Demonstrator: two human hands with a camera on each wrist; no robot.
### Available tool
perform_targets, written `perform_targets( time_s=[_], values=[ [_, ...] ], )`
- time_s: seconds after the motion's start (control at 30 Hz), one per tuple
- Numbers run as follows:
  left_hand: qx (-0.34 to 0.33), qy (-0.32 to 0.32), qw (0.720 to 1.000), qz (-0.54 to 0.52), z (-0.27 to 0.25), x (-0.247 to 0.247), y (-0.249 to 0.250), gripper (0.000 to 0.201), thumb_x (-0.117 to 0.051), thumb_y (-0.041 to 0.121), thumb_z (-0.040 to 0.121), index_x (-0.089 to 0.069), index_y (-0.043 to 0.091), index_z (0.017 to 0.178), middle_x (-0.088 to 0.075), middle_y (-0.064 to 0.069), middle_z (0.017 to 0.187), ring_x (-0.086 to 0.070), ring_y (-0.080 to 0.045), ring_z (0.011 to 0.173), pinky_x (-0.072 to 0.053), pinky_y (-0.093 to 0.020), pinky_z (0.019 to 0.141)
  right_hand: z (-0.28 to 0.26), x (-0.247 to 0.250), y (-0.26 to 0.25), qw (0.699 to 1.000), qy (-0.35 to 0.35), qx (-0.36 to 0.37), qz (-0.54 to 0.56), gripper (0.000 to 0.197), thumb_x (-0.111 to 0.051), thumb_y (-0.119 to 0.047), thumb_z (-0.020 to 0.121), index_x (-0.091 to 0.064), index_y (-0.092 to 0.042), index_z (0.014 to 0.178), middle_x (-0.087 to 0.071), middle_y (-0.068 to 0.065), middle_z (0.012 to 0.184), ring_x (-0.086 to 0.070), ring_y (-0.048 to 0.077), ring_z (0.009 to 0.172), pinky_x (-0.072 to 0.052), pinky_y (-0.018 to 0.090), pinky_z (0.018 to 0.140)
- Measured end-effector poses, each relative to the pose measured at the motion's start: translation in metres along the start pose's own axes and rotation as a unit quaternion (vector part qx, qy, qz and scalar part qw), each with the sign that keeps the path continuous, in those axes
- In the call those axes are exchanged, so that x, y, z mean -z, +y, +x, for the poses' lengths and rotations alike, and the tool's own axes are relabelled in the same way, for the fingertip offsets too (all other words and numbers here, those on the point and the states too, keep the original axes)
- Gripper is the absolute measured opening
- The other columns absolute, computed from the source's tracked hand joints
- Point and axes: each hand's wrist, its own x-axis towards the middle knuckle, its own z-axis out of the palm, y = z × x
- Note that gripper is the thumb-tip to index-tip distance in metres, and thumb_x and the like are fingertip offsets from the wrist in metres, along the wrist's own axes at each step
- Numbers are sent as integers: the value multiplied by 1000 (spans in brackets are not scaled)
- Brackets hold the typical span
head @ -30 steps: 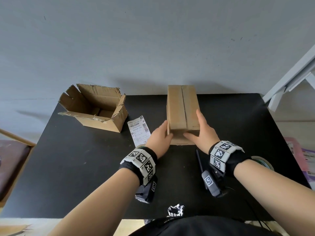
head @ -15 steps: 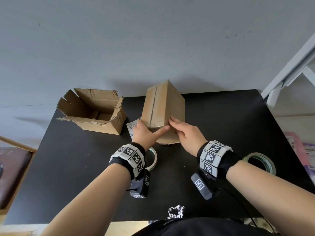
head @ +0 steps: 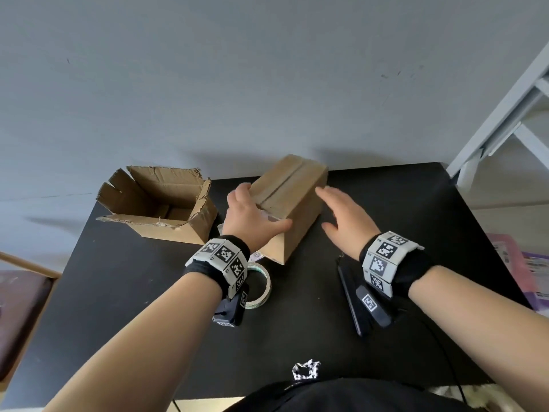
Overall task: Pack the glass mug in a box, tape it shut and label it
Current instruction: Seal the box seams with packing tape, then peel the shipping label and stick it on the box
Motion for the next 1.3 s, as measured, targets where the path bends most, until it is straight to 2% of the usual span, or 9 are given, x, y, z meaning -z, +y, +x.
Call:
perform_targets(
  time_s=[0.23,0.43,0.53,0.63,0.77,0.87,1.07,1.2,1.3],
  values=[
    [-204,-66,969,123,10,29,24,91,-80,40,49,-35,18,126,-37,1,122,-44,-21,111,-43,-30,91,35,27,-7,981,-73,48,-173,119,-81,-23,68,6,-22,150,6,-2,158,0,23,146,-25,39,113],
    [-291,-107,933,183,20,52,40,84,-79,33,52,-35,22,122,-30,3,134,-44,-22,112,-45,-32,88,50,27,-5,993,-68,62,-70,124,-86,-27,55,-5,-23,149,-24,2,148,-37,22,130,-38,42,106],
    [-267,-52,954,125,31,61,37,84,-75,23,60,-31,22,132,-20,1,148,-41,-25,125,-43,-30,92,54,29,-8,999,-3,13,37,113,-86,-29,55,-19,-20,146,-37,0,142,-42,19,126,-39,34,103],
    [-140,28,988,60,39,55,24,95,-76,29,71,-17,16,145,-16,-7,152,-30,-26,136,-35,-35,106,57,32,-9,977,30,-91,193,99,-85,-28,63,-27,-24,143,-46,-3,134,-48,17,119,-39,30,95],
    [59,-113,992,19,40,24,-2,79,-63,39,86,-23,4,145,-36,-13,145,-38,-27,132,-35,-30,101,58,23,0,944,4,-162,287,80,-77,-33,73,-37,-20,141,-49,-1,132,-48,14,109,-39,30,91],
    [66,-181,979,-67,37,-3,-18,48,-58,25,90,-46,7,133,-57,-7,128,-54,-26,119,-43,-32,98,62,11,7,918,-8,-208,337,69,-70,-34,79,-41,-19,139,-51,-5,125,-50,16,109,-41,32,94],
    [17,-147,988,-48,46,-13,-14,45,-52,12,91,-43,9,135,-54,-3,124,-52,-19,115,-37,-21,88,81,-7,23,902,-27,-257,347,33,-53,-37,90,-62,-17,115,-64,7,116,-59,26,109,-42,46,102],
    [-12,-163,986,-25,58,-21,-16,45,-54,10,89,-45,9,133,-56,-2,118,-55,-16,104,-44,-23,84,91,-17,32,899,-34,-272,341,40,-46,-35,95,-54,-11,126,-59,7,122,-56,27,112,-42,43,102],
    [-16,-171,985,-21,66,-27,-17,44,-56,9,86,-46,12,128,-59,-1,114,-59,-18,96,-52,-33,86,96,-24,36,895,-35,-281,344,46,-49,-35,94,-43,-12,134,-56,6,123,-59,25,104,-50,38,90]
  ],
)
